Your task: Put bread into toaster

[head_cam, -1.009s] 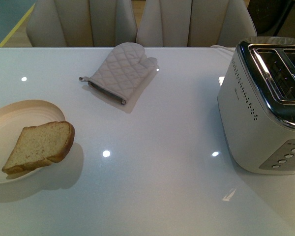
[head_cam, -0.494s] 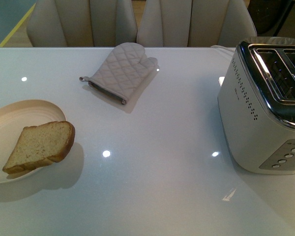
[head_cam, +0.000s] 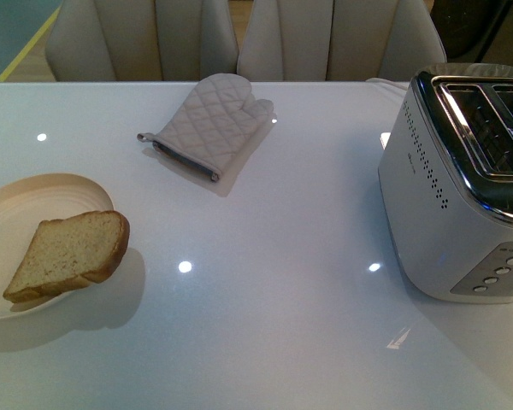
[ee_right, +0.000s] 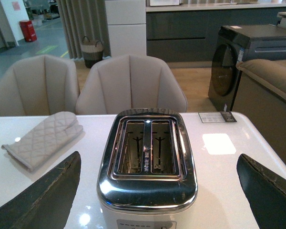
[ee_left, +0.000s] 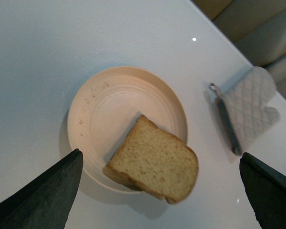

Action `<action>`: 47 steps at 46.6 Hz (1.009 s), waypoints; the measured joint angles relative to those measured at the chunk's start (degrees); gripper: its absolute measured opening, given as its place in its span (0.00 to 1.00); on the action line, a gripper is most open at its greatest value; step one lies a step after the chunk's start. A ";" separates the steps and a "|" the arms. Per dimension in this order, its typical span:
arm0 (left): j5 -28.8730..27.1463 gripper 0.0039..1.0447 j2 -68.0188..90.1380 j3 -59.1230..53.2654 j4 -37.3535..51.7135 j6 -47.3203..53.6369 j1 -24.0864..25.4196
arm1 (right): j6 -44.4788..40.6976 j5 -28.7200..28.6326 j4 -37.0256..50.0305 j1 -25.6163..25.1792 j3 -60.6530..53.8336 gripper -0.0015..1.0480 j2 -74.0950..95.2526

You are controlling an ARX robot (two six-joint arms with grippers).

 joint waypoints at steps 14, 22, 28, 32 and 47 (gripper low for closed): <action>0.42 0.94 35.08 5.40 17.73 -2.49 5.01 | 0.00 0.02 0.00 0.00 0.00 0.91 0.00; 1.36 0.94 44.59 7.61 21.46 -1.31 7.30 | 0.00 0.00 0.00 0.00 0.00 0.91 0.00; 1.70 0.94 49.86 10.25 22.10 0.87 8.59 | 0.00 0.00 0.00 0.00 0.00 0.91 0.00; 1.66 0.94 52.39 12.15 22.08 1.44 8.68 | 0.00 0.00 0.00 0.00 0.00 0.91 0.00; 0.79 0.69 58.49 17.16 21.51 1.55 6.93 | 0.00 0.00 0.00 0.00 0.00 0.91 0.00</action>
